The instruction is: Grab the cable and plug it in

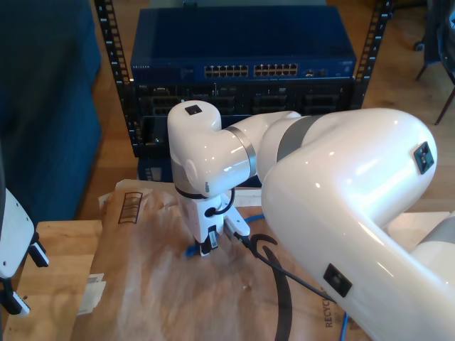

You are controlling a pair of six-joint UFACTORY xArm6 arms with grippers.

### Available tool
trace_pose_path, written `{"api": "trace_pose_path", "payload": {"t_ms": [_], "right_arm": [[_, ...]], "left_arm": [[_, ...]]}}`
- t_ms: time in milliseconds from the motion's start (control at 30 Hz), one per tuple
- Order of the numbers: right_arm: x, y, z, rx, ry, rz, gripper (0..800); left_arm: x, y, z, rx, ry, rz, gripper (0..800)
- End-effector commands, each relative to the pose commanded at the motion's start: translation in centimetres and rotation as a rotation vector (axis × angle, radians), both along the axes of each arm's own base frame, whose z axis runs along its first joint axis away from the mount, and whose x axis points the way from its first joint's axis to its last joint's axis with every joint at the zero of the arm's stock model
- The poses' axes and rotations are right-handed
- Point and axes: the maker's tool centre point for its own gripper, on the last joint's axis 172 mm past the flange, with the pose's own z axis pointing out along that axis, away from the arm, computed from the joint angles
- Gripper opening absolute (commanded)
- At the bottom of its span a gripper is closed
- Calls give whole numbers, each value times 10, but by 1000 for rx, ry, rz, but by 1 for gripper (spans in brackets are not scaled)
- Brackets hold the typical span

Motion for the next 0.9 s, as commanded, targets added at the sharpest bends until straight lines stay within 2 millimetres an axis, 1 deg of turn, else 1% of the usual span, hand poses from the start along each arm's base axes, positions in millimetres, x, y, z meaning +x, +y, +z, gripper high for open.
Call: {"api": "trace_pose_path", "payload": {"t_ms": [67,167,233,267,367,533,600,667,767,833,900], "right_arm": [[0,0,1,1,1,-4,19],[3,-4,7,6,-1,-13,7],[8,-7,25,19,-21,-40,6],[11,-14,36,23,-28,-70,6],[11,-46,66,15,-13,-147,6],[-6,-94,108,14,-16,-269,4],[-13,-110,126,32,-40,-303,4],[-15,-125,146,52,-72,-341,4],[-19,-147,171,75,-109,-388,4],[-25,-152,188,101,-107,-416,4],[-29,-150,204,150,-103,-445,4]], "left_arm": [[0,0,0,0,0,0,800],[1,0,1,1,-1,1,800],[2,-1,3,0,-5,1,800],[5,-4,4,-11,-12,6,800],[21,-23,18,-84,-60,34,800],[51,-72,42,-241,-141,68,800],[63,-93,54,-297,-163,72,800],[72,-109,60,-346,-162,106,800],[82,-136,72,-411,-168,110,800],[85,-152,76,-449,-169,104,800],[88,-168,81,-491,-171,102,800]]}}
